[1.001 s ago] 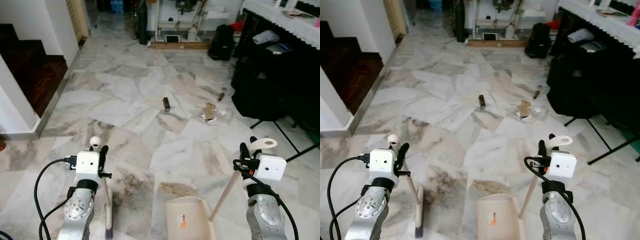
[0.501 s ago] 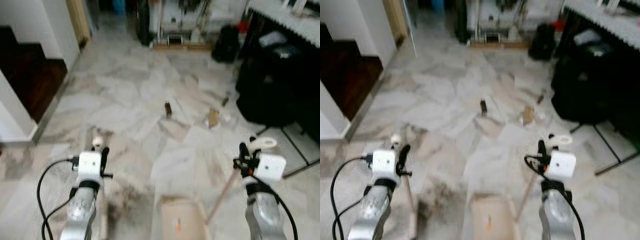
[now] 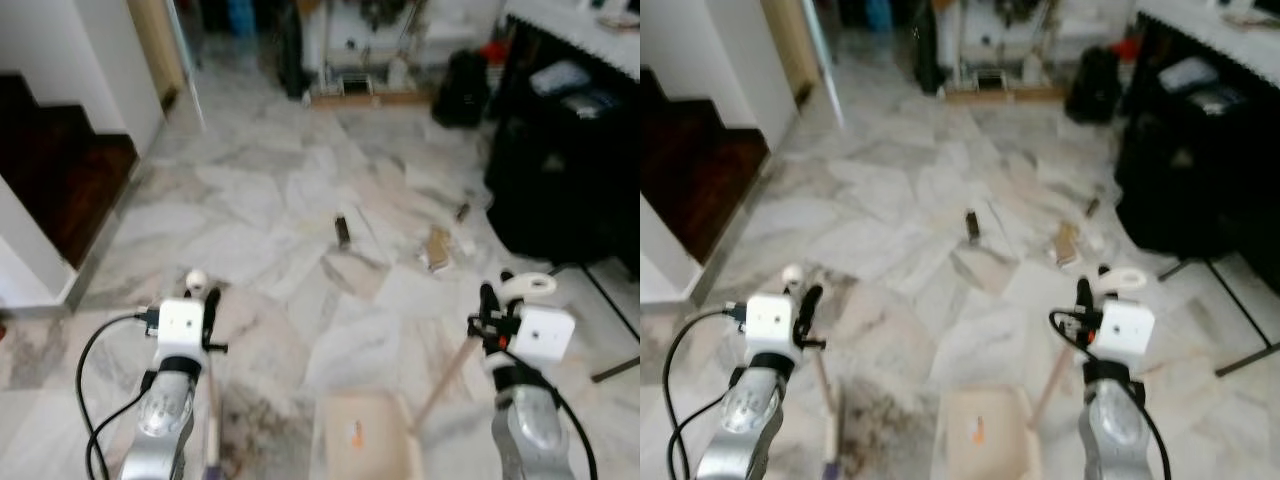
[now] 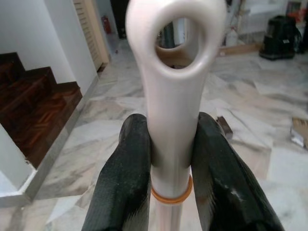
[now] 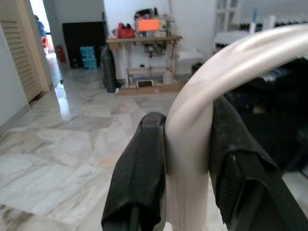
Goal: Sweep floor
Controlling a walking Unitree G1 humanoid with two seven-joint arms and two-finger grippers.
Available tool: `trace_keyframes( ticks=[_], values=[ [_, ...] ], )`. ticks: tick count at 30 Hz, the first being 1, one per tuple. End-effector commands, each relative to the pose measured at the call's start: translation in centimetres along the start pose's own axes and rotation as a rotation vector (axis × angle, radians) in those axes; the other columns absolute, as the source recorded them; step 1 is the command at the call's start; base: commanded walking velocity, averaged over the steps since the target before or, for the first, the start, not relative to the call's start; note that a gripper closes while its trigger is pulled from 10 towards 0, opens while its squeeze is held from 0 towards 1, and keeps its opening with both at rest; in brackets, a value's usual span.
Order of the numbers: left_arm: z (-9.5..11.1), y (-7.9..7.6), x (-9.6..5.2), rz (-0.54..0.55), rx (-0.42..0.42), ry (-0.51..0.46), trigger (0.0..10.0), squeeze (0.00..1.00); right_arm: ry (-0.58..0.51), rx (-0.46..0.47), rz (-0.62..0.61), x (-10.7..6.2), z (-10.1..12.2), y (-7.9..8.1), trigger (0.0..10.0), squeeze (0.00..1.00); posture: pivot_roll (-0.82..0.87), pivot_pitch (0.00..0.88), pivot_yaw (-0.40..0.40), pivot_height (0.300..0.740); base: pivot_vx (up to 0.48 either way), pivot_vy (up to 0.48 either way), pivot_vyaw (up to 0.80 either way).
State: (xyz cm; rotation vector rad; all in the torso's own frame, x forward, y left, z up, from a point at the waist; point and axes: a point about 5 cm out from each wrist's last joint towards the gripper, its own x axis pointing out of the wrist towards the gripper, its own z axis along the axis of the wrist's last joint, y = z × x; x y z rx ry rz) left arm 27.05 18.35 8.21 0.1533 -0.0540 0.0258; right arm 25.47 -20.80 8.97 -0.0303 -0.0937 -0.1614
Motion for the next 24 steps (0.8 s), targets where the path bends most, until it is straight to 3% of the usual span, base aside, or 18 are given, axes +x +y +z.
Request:
trace_keyframes(
  ticks=[1,24],
  values=[
    [0.84,0.58,0.30,0.013,0.015,-0.046,10.0,0.00,-0.046,0.017,0.013,0.26,0.89,0.65,10.0,0.00,-0.04,0.000,-0.011,0.740,0.352,0.000,0.00],
    [0.42,0.42,-0.16,0.002,0.015,-0.039,10.0,0.00,-0.043,-0.001,0.017,-0.12,0.94,0.24,10.0,0.00,-0.03,0.000,-0.018,0.740,0.360,0.000,0.00]
  ],
)
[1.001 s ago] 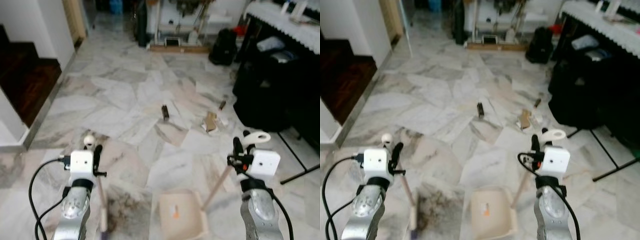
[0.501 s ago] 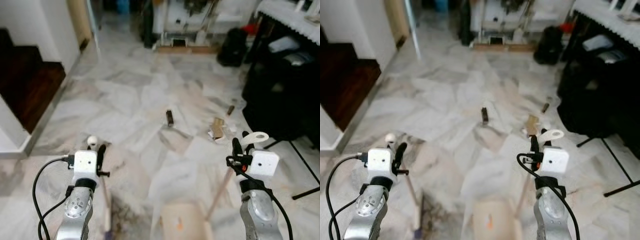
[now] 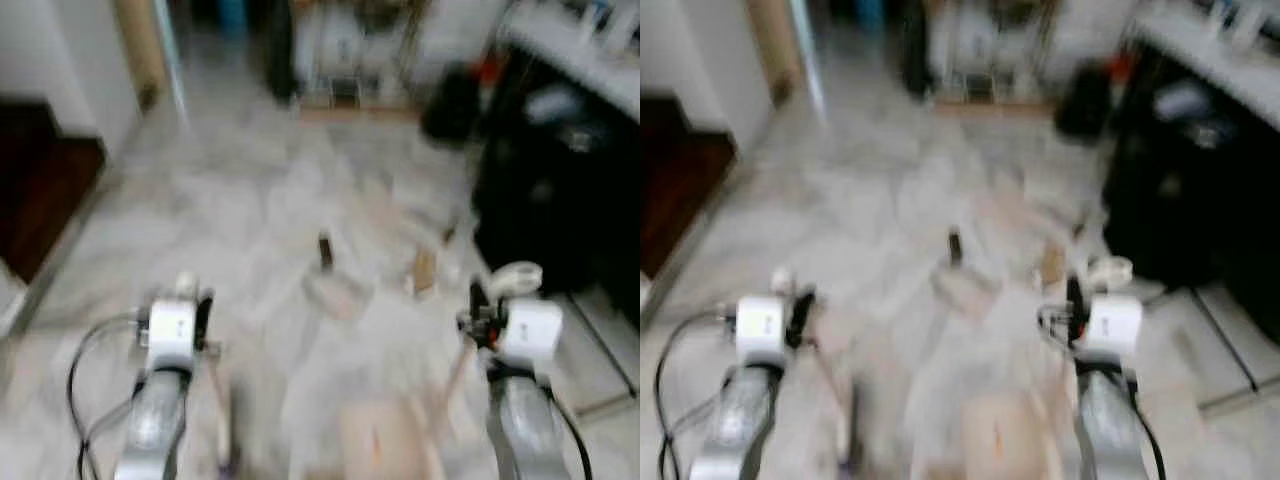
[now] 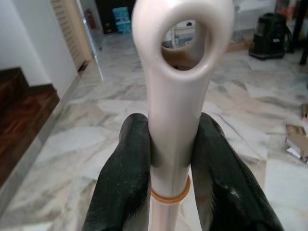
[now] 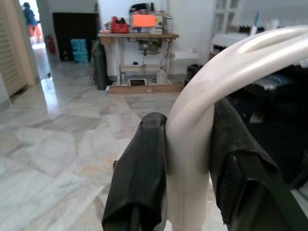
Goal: Sweep floor
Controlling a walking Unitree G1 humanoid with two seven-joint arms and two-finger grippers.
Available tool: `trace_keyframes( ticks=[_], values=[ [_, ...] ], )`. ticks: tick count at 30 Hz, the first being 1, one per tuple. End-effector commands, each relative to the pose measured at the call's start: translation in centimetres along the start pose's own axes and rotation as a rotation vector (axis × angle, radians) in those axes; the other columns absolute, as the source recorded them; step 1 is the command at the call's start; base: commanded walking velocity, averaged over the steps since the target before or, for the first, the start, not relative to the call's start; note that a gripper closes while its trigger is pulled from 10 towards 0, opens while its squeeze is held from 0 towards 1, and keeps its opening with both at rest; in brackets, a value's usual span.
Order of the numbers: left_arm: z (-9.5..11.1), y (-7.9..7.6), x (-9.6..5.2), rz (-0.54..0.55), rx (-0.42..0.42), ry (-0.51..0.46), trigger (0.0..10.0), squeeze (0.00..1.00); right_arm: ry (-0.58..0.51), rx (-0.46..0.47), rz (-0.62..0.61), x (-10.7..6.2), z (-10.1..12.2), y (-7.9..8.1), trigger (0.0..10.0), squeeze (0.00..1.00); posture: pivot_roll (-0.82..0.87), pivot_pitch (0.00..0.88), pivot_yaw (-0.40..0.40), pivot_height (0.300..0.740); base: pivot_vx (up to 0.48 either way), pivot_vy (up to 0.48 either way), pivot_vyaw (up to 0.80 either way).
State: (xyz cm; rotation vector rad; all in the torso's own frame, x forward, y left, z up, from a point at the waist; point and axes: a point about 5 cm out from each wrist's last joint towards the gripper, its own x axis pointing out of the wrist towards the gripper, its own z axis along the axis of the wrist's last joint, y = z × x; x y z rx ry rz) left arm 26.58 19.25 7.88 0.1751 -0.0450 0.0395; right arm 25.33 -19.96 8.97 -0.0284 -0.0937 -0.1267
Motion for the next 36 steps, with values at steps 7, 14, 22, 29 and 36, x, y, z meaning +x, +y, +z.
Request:
trace_keyframes(
  ticks=[7,14,22,29,36],
  values=[
    [0.83,-0.30,0.10,-0.018,-0.006,-0.048,10.0,0.00,-0.043,-0.010,-0.009,0.02,0.97,-0.29,10.0,0.00,-0.03,0.000,-0.013,0.740,0.367,0.000,0.00],
    [0.88,-0.38,0.14,-0.025,-0.004,-0.049,10.0,0.00,-0.046,-0.024,0.004,-0.10,1.09,-0.04,10.0,0.00,-0.03,0.000,-0.013,0.740,0.378,0.000,0.00],
    [0.74,-0.24,-0.03,-0.036,0.000,-0.045,10.0,0.00,-0.049,-0.033,0.008,-0.02,1.23,-0.01,10.0,0.00,-0.04,0.000,-0.010,0.740,0.382,0.000,0.00],
    [0.85,-0.18,0.03,-0.032,0.001,-0.046,10.0,0.00,-0.049,-0.016,0.000,0.06,1.33,-0.12,10.0,0.00,-0.03,0.000,-0.008,0.740,0.379,0.000,0.00],
    [0.90,0.00,-0.04,-0.031,0.007,-0.044,10.0,0.00,-0.043,-0.021,0.002,-0.13,1.19,0.01,10.0,0.00,-0.02,0.000,-0.009,0.740,0.381,0.000,0.00]
  ],
)
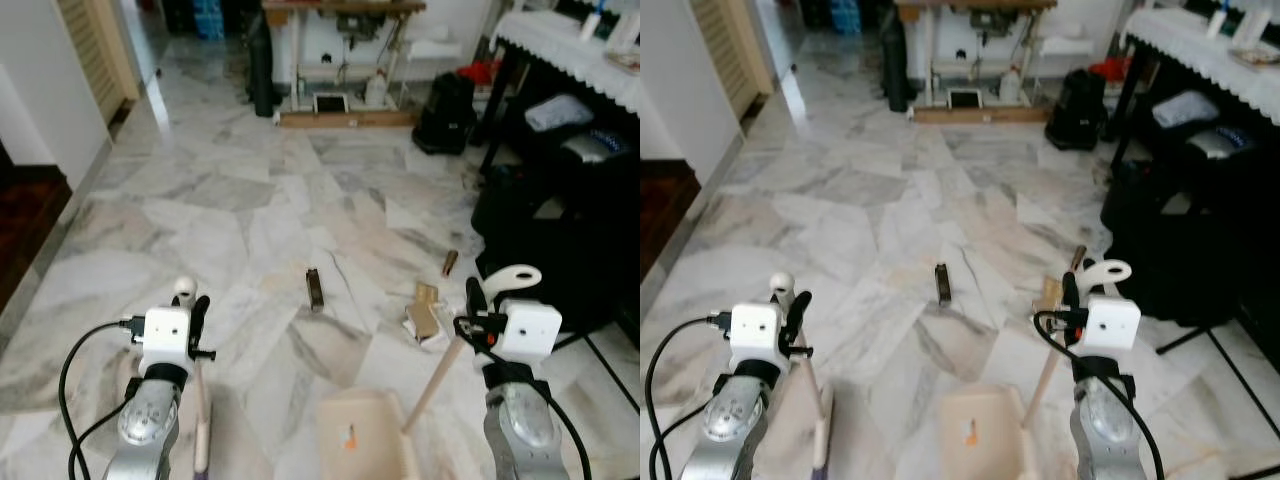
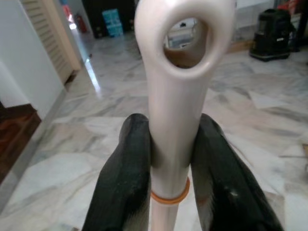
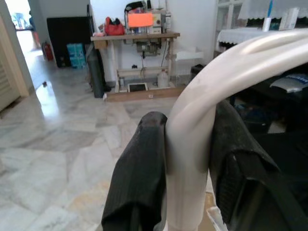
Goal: Sweep floor
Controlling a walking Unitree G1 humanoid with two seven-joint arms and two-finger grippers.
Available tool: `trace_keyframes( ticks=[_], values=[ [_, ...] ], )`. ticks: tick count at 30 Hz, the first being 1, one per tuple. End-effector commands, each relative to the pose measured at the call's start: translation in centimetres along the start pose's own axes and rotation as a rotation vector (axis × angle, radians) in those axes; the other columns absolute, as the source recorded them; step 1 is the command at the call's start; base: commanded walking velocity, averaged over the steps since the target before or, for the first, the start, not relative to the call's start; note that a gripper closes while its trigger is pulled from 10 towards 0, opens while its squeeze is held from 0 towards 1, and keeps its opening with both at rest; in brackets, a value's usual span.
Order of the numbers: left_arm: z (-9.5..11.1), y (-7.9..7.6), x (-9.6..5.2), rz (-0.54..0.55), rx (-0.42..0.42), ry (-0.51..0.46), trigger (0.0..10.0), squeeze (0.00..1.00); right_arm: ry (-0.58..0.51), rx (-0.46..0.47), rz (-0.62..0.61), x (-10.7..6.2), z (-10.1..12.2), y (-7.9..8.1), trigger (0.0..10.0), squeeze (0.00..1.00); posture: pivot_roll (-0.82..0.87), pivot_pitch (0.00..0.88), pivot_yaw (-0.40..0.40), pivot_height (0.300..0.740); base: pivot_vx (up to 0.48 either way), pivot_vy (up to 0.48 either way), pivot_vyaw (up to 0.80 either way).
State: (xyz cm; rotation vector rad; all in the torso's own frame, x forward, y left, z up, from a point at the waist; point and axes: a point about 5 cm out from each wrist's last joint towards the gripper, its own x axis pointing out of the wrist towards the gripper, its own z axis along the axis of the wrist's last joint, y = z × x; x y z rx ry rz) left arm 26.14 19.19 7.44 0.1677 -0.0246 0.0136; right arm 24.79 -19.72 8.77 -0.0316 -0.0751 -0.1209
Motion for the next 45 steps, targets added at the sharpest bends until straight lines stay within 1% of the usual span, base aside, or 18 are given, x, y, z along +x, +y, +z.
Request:
trace_keyframes(
  ticks=[1,12,26,29,32,45],
  values=[
    [1.31,0.27,0.37,0.001,0.016,-0.061,10.0,0.00,-0.060,-0.014,-0.007,0.42,1.33,-0.15,10.0,0.00,-0.02,0.000,-0.009,0.740,0.382,0.000,0.00],
    [1.47,0.67,0.49,0.017,0.023,-0.062,10.0,0.00,-0.061,0.001,-0.002,0.72,1.40,0.32,10.0,0.00,-0.01,0.000,-0.009,0.740,0.382,0.000,0.00],
    [1.57,0.48,0.61,0.019,0.017,-0.061,10.0,0.00,-0.062,-0.009,-0.015,0.63,1.47,0.07,10.0,0.00,-0.02,0.000,-0.003,0.740,0.382,0.000,0.00],
    [1.61,0.45,0.68,0.019,0.017,-0.061,10.0,0.00,-0.062,-0.011,-0.014,0.71,1.51,0.06,10.0,0.00,-0.02,0.000,-0.004,0.740,0.379,0.000,0.44],
    [1.61,0.45,0.68,0.019,0.017,-0.060,10.0,0.00,-0.063,0.009,-0.022,0.74,1.54,0.01,10.0,0.00,-0.02,0.000,-0.005,0.740,0.380,0.000,0.14],
    [1.60,0.40,0.66,0.025,0.014,-0.058,10.0,0.00,-0.060,0.007,-0.013,0.81,1.58,0.13,10.0,0.00,-0.02,0.000,-0.009,0.740,0.381,0.000,0.00]
  ],
)
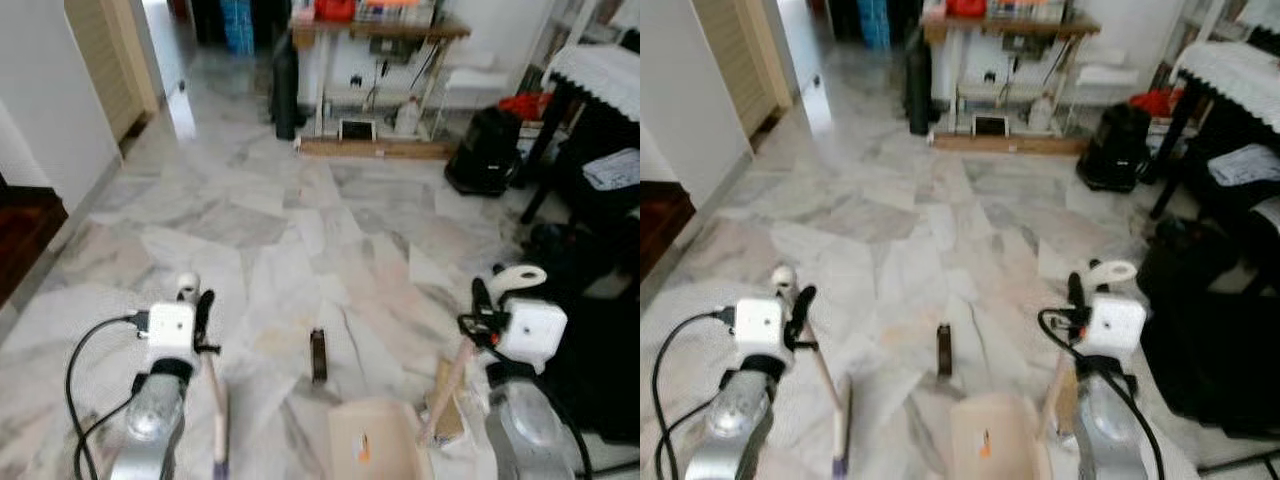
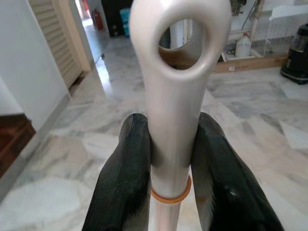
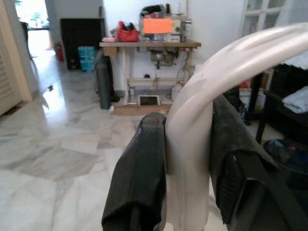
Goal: Sweep floor
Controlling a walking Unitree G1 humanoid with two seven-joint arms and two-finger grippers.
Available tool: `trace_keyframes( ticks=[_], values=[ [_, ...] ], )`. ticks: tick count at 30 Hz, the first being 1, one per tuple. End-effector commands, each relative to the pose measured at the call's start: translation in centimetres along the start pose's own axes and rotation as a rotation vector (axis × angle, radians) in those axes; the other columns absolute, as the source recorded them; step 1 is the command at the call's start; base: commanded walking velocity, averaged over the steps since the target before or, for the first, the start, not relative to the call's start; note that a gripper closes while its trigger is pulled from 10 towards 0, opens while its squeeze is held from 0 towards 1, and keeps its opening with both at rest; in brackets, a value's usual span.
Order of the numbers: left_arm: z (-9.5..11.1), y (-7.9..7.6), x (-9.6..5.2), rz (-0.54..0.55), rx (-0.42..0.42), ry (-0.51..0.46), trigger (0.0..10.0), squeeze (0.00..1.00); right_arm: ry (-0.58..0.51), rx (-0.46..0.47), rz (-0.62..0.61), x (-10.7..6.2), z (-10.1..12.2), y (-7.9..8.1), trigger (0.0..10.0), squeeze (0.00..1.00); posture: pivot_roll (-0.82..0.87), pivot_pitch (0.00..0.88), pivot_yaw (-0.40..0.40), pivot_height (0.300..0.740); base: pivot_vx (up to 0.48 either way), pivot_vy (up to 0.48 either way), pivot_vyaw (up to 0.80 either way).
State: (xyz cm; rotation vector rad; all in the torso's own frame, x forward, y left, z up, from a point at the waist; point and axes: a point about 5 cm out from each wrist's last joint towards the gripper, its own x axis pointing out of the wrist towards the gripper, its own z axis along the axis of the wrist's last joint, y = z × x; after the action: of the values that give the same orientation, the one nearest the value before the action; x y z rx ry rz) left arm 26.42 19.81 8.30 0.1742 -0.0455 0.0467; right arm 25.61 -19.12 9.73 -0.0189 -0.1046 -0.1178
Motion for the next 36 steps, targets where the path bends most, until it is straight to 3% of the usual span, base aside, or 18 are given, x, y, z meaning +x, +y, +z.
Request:
trace_keyframes(
  ticks=[1,36],
  values=[
    [0.86,-0.36,0.35,-0.010,0.007,-0.040,10.0,0.00,-0.031,-0.008,-0.014,0.02,0.67,-0.51,10.0,0.00,-0.02,0.000,-0.009,0.740,0.379,0.000,0.00],
    [0.89,-0.35,0.30,-0.020,0.008,-0.041,10.0,0.00,-0.029,0.007,-0.020,-0.04,0.60,-0.46,10.0,0.00,-0.02,0.000,-0.003,0.740,0.381,0.000,0.00]
  ],
)
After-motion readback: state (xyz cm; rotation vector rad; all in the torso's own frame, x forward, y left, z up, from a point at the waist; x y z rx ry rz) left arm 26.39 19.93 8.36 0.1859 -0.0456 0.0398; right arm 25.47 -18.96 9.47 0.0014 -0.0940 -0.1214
